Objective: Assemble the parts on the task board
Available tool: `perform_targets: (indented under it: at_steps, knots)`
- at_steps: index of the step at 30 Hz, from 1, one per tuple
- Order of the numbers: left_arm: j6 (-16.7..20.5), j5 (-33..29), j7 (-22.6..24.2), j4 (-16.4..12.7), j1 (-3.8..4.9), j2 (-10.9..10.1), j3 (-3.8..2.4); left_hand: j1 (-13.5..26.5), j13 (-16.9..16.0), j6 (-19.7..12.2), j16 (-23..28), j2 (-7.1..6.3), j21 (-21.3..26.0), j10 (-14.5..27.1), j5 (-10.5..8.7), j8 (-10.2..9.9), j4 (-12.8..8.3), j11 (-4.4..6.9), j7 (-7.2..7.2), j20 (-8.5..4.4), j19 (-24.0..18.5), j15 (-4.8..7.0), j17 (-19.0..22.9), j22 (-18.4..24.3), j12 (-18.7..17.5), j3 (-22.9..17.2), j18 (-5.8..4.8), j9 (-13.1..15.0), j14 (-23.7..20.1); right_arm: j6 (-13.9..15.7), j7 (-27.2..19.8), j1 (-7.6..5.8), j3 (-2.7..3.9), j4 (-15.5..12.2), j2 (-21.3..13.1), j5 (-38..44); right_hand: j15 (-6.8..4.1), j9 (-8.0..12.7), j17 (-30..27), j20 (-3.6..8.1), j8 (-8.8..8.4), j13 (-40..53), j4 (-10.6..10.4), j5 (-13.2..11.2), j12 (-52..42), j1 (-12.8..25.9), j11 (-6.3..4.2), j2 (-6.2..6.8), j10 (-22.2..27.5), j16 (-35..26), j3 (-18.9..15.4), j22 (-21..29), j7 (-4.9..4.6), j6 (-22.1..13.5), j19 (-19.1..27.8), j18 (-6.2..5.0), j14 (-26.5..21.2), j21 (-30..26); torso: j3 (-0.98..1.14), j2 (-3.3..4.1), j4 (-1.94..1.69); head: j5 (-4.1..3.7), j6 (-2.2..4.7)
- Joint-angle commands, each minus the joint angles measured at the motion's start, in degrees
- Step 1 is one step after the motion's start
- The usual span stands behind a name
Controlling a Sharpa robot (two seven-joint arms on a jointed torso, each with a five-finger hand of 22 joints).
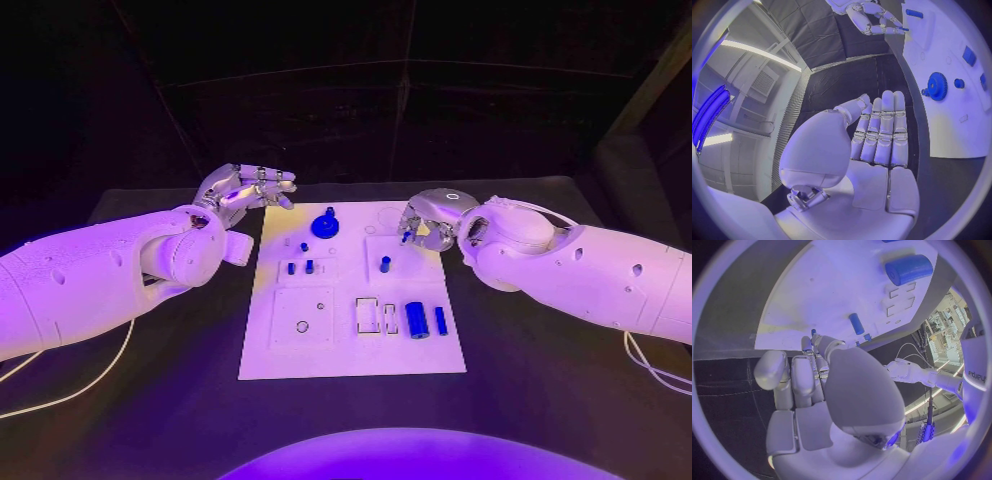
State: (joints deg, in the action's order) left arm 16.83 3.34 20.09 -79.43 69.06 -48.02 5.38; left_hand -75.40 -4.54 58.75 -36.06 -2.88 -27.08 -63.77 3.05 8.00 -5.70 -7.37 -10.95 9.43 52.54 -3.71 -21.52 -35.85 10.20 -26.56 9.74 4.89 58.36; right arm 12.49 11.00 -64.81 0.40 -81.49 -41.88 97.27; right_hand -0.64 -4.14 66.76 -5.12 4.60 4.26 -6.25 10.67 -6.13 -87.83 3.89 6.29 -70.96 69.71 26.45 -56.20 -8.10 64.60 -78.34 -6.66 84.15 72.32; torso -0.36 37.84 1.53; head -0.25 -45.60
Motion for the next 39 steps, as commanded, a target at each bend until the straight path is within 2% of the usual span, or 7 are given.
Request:
perform_targets:
  at_steps: [1,16,22,26,28,33,39]
  knots:
    - [-1.1,-0.2,-0.1,0.1,0.10,0.0,-0.06,0.1,0.1,-0.3,0.4,0.10,0.3,0.6,-0.16,0.2,-0.1,-0.01,-0.09,0.08,0.1,0.00,0.1,0.1,0.3,0.1,0.58,-0.1,0.4,3.0,0.6,-0.13,0.04,-1.2,-0.7,-0.6,-0.30,-0.1,0.0,0.02,-0.21,0.1,0.0,-0.2,0.4,0.5,0.00,0.13,-0.5,0.1,0.4,-0.1,-0.02,0.4,0.1,0.54,1.8,0.2,-0.02,0.03,0.00,-0.02,-0.08]
    - [-1.2,0.0,-0.3,0.2,0.10,0.2,-0.06,0.1,0.1,-0.4,0.6,0.04,0.4,0.7,-0.16,0.2,-0.2,-0.07,-0.17,0.12,0.0,-0.05,0.2,0.2,0.3,0.2,0.57,-0.1,0.4,5.4,0.8,-0.22,0.15,-11.0,-1.8,-1.1,-0.37,-0.1,0.3,0.08,-0.22,0.1,0.5,-0.2,0.5,1.1,-0.02,0.39,-0.7,0.5,0.9,-0.5,-0.03,0.6,-0.1,0.58,1.9,0.5,-0.08,-0.01,-0.19,1.02,-0.12]
    - [-1.2,0.0,-0.2,0.2,0.10,0.5,-0.06,0.1,0.2,-0.5,0.6,0.01,0.4,0.8,-0.16,0.2,-0.2,-0.11,-0.22,0.14,0.0,-0.08,0.3,0.2,0.3,0.3,0.56,-0.2,0.4,4.7,-0.4,-0.22,0.12,-10.8,1.4,-1.4,-0.39,-0.1,0.3,0.10,-0.23,0.1,0.8,-0.2,0.6,1.3,-0.04,0.38,-0.8,0.6,1.2,-0.5,-0.01,0.7,-0.1,0.58,1.9,0.5,-0.11,0.01,-0.15,3.45,0.25]
    - [-1.3,0.0,-0.2,0.2,0.10,0.8,-0.06,0.1,0.2,-0.5,0.6,0.01,0.4,0.8,-0.16,0.2,-0.2,-0.11,-0.22,0.14,0.0,-0.08,0.3,0.2,0.3,0.3,0.56,-0.2,0.4,3.9,-1.0,-0.18,0.08,-10.2,3.3,-1.3,-0.40,-0.1,0.3,0.12,-0.25,0.2,0.9,-0.2,0.6,1.4,-0.04,0.38,-0.8,0.5,1.3,-0.4,-0.02,0.7,0.0,0.57,1.9,0.5,-0.10,0.06,-0.18,4.41,-0.10]
    - [-1.3,0.0,-0.2,0.2,0.10,0.8,-0.06,0.1,0.2,-0.5,0.6,0.01,0.4,0.8,-0.16,0.2,-0.2,-0.11,-0.22,0.14,0.0,-0.08,0.3,0.2,0.3,0.3,0.56,-0.2,0.4,3.1,-1.3,0.03,0.05,-10.1,4.6,0.3,-0.40,-0.1,0.3,0.12,-0.27,0.1,1.0,-0.2,0.7,1.5,-0.03,0.37,-0.8,0.5,1.4,-0.4,-0.03,0.7,0.0,0.56,1.9,0.5,-0.05,0.08,0.02,5.72,-0.12]
    - [-1.3,0.0,-0.2,0.1,0.11,1.0,-0.07,0.1,0.2,-0.5,0.6,0.01,0.4,0.8,-0.16,0.2,-0.2,-0.11,-0.22,0.14,0.0,-0.08,0.3,0.2,0.3,0.3,0.56,-0.2,0.4,1.3,-1.5,1.44,-0.01,-10.2,6.5,3.1,-0.40,-0.1,0.2,0.13,-0.30,0.1,1.0,-0.2,0.7,1.6,-0.01,0.38,-0.7,0.5,1.5,-0.4,-0.05,0.6,0.0,0.55,1.9,0.4,-0.13,0.00,-0.08,6.42,-0.44]
    - [-1.2,0.2,-0.2,0.1,0.12,1.3,-0.07,0.2,0.2,-0.6,0.8,-0.04,0.5,0.9,-0.16,0.2,-0.2,-0.19,-0.35,0.18,0.0,-0.13,0.4,0.3,0.3,0.4,0.55,-0.2,0.4,0.1,-1.5,2.48,-2.14,-9.4,8.5,5.3,-0.39,-0.1,0.2,0.13,-0.31,0.1,1.1,-0.2,0.7,1.6,0.00,0.38,-0.7,0.5,1.5,-0.3,-0.06,0.6,0.0,0.55,1.9,0.4,-0.01,0.06,-0.05,7.57,-1.04]
